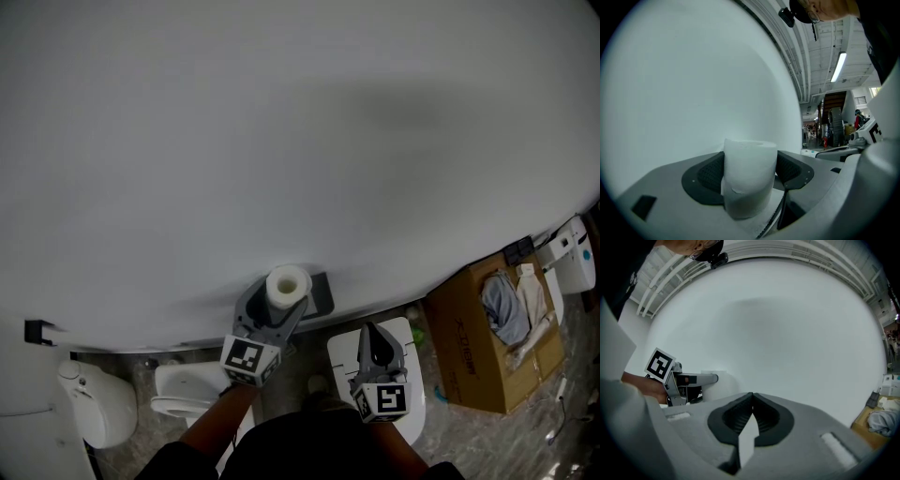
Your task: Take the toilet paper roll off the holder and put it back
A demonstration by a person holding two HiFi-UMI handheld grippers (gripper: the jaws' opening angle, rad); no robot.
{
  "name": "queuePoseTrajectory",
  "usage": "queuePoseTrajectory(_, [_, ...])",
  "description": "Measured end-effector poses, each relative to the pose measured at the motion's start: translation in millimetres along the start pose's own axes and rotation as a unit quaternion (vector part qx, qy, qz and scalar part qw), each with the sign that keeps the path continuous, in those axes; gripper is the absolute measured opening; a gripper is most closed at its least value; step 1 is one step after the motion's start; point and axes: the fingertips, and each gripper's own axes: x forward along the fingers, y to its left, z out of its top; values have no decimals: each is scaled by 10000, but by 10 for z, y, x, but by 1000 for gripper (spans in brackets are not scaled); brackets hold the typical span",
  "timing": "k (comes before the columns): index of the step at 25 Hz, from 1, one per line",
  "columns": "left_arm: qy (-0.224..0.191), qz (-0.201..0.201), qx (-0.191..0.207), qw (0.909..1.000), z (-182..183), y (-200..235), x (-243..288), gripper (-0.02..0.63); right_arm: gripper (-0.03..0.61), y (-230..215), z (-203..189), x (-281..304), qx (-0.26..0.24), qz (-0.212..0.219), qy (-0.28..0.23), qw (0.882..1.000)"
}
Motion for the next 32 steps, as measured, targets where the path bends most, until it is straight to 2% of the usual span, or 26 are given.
queuePoseTrajectory(7, [-127, -32, 13, 9999, 8, -15, -70, 328, -2, 18, 67, -18, -31, 13, -65, 10000])
queuePoseTrajectory(15, [-420, -75, -283, 9987, 112, 39, -128, 382, -3, 64, 47, -84, 83, 23, 77, 9999])
queuePoseTrajectory(21, [-651, -13, -437, 9969, 244, 101, -324, 385, -3, 136, 49, -133, 37, 87, 61, 9999])
queuePoseTrajectory(26, [-754, 106, -458, 9960, 362, 85, -654, 384, -2, 306, 87, -232, -8, 200, 32, 9998])
queuePoseTrajectory(32, [-777, 305, -467, 9954, 362, -51, -1385, 366, -2, 716, 66, -515, -108, 465, 72, 9988])
